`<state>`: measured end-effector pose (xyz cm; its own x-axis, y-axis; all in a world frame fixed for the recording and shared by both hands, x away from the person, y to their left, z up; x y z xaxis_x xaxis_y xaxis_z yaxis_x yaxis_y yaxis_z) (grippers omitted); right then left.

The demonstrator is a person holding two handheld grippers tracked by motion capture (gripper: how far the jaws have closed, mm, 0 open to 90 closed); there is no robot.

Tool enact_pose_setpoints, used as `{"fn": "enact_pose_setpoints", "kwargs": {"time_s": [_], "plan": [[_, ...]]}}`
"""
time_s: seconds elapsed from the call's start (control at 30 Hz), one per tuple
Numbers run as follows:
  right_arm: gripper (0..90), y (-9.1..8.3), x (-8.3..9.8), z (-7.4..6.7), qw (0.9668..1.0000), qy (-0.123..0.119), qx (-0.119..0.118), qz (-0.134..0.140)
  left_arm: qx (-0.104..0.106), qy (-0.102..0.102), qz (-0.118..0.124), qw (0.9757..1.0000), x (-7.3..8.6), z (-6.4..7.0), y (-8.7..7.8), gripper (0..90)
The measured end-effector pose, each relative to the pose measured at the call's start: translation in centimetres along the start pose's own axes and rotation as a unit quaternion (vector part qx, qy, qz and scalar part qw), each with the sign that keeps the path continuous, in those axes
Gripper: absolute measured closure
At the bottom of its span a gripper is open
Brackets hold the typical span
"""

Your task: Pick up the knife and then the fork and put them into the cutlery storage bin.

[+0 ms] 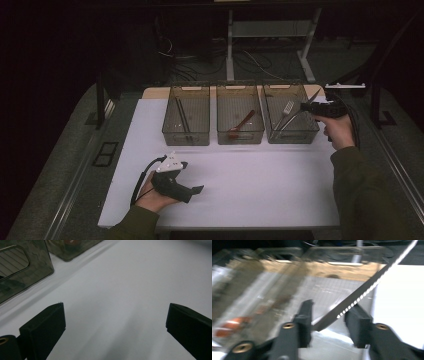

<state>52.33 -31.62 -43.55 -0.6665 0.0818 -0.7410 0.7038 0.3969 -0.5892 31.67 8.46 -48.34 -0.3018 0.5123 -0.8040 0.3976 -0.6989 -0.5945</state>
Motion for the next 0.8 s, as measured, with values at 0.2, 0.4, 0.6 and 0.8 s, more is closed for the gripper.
{"fn": "enact_pose_setpoints", "kwargs": {"time_s": [0.2, 0.4, 0.6, 0.8], "plan": [[51.8, -1.1, 0.4, 0.9, 1.0000, -0.006, -0.001, -0.004, 0.000, 0.002, 0.000, 1.0000, 0.0, 0.0, 0.0, 1.8], [39.4, -2.5, 1.2, -0.9, 0.9989, -0.034, -0.030, 0.004, -0.001, 0.002, 0.003, 1.0000, -0.1, 0.0, -0.1, 1.8], [29.1, -4.5, 3.3, -4.2, 0.9938, -0.088, -0.064, 0.019, -0.002, 0.004, 0.006, 1.0000, -0.1, 0.1, -0.1, 1.8], [25.2, -6.1, 6.5, -7.4, 0.9879, -0.119, -0.097, 0.024, -0.005, 0.006, 0.006, 0.9999, 0.0, 0.0, -0.2, 1.9]]}}
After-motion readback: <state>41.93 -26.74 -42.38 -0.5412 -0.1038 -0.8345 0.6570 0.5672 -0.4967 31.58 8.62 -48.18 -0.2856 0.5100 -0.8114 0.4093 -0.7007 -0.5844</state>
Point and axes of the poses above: each handheld gripper's, and its own axes: y roughly forward along the jaws, x roughly out of its underside, z roughly to its right, the point moved 10 cm from there along y, roughly forward along the jaws, and after that the axes turned 7 degrees about y, right-handed, at the moved point
